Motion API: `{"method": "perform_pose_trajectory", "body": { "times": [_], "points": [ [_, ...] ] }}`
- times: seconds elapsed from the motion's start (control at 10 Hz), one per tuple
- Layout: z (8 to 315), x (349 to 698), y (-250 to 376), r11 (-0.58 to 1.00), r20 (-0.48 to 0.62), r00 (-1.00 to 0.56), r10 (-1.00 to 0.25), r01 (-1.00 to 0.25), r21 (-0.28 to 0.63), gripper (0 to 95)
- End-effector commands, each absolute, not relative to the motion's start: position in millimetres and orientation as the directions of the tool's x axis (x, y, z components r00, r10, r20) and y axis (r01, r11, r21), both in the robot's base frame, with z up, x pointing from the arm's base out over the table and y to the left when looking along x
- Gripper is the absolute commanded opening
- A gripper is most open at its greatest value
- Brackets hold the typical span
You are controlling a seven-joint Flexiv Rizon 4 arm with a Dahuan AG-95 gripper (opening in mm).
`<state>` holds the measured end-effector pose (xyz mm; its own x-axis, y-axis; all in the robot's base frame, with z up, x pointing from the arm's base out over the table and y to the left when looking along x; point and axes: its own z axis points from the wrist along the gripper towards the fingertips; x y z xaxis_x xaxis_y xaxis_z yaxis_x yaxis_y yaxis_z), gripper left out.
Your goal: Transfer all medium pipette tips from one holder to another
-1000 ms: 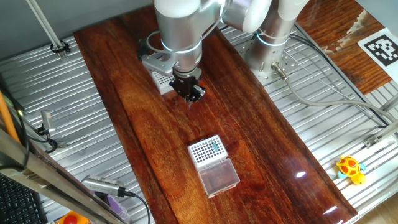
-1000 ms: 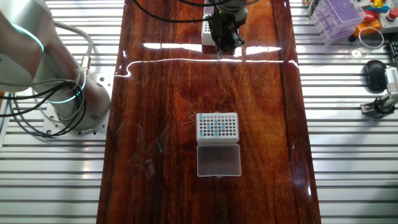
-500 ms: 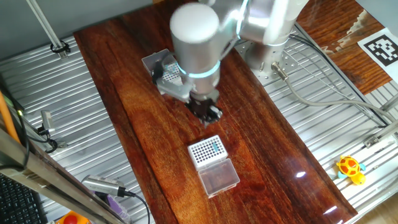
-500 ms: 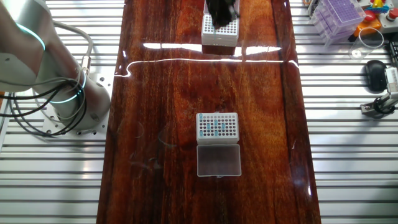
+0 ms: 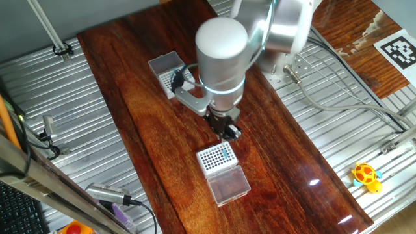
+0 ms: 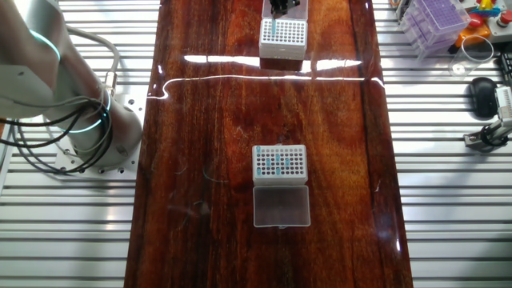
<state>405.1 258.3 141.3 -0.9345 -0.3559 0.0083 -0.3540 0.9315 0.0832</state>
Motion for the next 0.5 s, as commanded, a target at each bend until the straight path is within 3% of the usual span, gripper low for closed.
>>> {"method": "perform_pose_trajectory", "body": {
  "times": [0.1,0.5],
  "points": [
    [140.4,405.5,259.7,0.934,0.004,-0.937,-0.348,-0.347,0.082,0.0],
    [135.9,407.6,258.0,0.932,-0.002,-0.936,-0.353,-0.352,0.083,0.0]
  ]
}}
